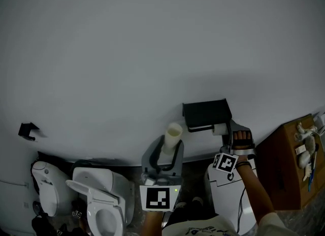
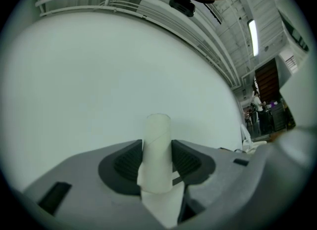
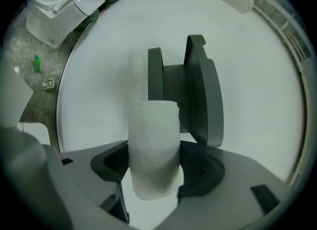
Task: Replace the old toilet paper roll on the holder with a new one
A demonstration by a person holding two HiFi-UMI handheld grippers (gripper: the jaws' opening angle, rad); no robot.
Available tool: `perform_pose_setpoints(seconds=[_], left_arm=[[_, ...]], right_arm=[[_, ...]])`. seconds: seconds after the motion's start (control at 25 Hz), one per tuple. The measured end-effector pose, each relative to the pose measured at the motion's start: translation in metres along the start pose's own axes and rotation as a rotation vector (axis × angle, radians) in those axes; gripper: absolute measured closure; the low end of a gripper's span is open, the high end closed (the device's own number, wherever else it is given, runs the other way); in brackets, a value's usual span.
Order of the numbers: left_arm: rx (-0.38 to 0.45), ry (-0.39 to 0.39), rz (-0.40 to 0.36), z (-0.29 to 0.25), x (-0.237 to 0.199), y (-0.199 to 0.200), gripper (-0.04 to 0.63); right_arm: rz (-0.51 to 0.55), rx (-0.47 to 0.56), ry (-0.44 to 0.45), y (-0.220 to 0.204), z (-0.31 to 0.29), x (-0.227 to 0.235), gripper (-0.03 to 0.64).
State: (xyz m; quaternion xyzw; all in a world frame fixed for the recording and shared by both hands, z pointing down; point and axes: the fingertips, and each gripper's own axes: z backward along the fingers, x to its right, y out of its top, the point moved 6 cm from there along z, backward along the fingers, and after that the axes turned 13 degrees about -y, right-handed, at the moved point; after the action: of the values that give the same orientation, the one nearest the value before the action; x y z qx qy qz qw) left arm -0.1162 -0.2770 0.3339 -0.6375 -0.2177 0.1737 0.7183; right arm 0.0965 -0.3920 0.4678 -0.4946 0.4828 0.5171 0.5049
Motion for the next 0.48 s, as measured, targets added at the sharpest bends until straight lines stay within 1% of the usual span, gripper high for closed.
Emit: perform_pose_setpoints(seconds=[0.24, 0.48], left_arm=[[-0.018, 0.041, -0.005, 0.017, -0.009, -0.002, 0.408], [-0.029, 0.069, -0.010, 0.029, -0.013, -0.003, 0.408]], right_arm=[[-0.035, 0.053, -0.024, 0.031, 0.005, -0.002, 0.310], [-0.041, 0.104, -0.024, 0.055, 0.009, -0.004, 0.310]])
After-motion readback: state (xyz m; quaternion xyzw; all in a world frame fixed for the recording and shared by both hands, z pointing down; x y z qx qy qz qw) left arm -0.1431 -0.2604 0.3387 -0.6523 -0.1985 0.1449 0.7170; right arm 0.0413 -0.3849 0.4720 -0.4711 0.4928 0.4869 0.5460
